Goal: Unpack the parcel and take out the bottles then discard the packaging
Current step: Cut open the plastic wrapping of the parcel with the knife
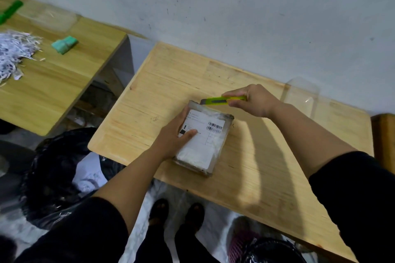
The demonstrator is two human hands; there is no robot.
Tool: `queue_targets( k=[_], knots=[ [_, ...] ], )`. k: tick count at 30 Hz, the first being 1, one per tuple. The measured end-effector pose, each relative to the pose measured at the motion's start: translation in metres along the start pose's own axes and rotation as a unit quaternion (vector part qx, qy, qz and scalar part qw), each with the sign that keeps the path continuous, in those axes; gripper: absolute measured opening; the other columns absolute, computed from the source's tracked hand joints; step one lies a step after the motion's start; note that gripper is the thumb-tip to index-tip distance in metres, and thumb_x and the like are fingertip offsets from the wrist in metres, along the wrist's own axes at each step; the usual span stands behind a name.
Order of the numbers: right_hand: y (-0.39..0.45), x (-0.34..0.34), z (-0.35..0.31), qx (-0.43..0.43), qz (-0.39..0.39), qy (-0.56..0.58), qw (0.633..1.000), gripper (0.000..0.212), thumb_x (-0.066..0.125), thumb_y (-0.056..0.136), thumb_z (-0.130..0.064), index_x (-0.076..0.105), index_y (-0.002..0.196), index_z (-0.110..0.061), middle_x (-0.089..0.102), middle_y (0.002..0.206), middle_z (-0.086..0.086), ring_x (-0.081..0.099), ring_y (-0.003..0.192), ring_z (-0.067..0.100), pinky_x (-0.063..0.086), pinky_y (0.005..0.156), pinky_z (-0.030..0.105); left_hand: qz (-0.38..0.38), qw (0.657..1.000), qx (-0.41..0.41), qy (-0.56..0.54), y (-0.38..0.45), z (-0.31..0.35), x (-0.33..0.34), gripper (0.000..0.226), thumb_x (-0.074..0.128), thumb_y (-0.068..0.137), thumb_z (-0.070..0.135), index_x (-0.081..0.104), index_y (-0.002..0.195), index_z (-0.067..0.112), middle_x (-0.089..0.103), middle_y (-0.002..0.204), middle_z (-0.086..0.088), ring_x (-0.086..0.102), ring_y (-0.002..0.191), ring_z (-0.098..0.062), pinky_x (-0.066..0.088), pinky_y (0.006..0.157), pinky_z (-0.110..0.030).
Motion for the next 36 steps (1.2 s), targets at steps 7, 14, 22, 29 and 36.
queue_targets(
  k=[7,14,22,29,36],
  knots=[
    [-0.005,0.000,0.007,0.017,-0.032,-0.037,0.999,0.033,0.060,0.089,-0.028,0.060,0.122,-0.030,0.069,0.115,0.005,0.062,0.096,0.027,0.045,0.083,0.030,-0.002,1.000,-0.005,0.001,-0.001,0.001,-0.001,0.073,0.054,0.091,0.037,0.008,0.148,0.033,0.033,0.151,0.008,0.041,0.131,-0.012,0.030,0.092,-0.016],
    [-0.018,-0.011,0.011,0.021,-0.038,-0.051,0.998,0.032,0.061,0.088,-0.027,0.061,0.120,-0.030,0.068,0.117,0.001,0.059,0.084,0.020,0.037,0.074,0.022,-0.007,1.000,-0.011,-0.005,-0.002,0.000,0.000,0.075,0.054,0.091,0.038,0.006,0.148,0.032,0.030,0.152,0.011,0.039,0.132,-0.010,0.029,0.096,-0.016],
    [-0.030,-0.013,0.013,0.029,-0.038,-0.061,0.997,0.033,0.059,0.089,-0.025,0.060,0.122,-0.030,0.067,0.119,0.001,0.050,0.081,0.014,0.034,0.075,0.021,-0.009,1.000,-0.009,0.012,0.000,-0.002,0.001,0.077,0.053,0.090,0.041,0.003,0.148,0.034,0.031,0.151,0.010,0.040,0.132,-0.012,0.030,0.099,-0.020],
    [-0.045,-0.018,0.022,0.056,-0.032,-0.056,0.996,0.032,0.060,0.089,-0.024,0.060,0.121,-0.030,0.067,0.120,0.001,0.052,0.086,0.014,0.035,0.077,0.021,-0.005,1.000,-0.006,0.023,0.001,-0.003,0.001,0.076,0.053,0.091,0.040,0.004,0.148,0.031,0.030,0.153,0.008,0.038,0.134,-0.014,0.030,0.101,-0.024],
    [-0.092,-0.016,0.031,0.157,0.115,0.061,0.979,0.034,0.058,0.090,-0.024,0.058,0.124,-0.025,0.064,0.123,0.008,0.057,0.112,0.027,0.041,0.089,0.024,0.002,0.999,-0.001,0.036,0.002,-0.003,0.001,0.075,0.052,0.091,0.040,0.005,0.148,0.031,0.038,0.148,-0.001,0.047,0.126,-0.023,0.037,0.095,-0.029]
  ],
)
Point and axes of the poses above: each hand's wrist, its own y-axis towards the middle knuckle, its own x-axis out of the palm, z = x × y, the point moved 10 cm from there along y, towards the middle knuckle
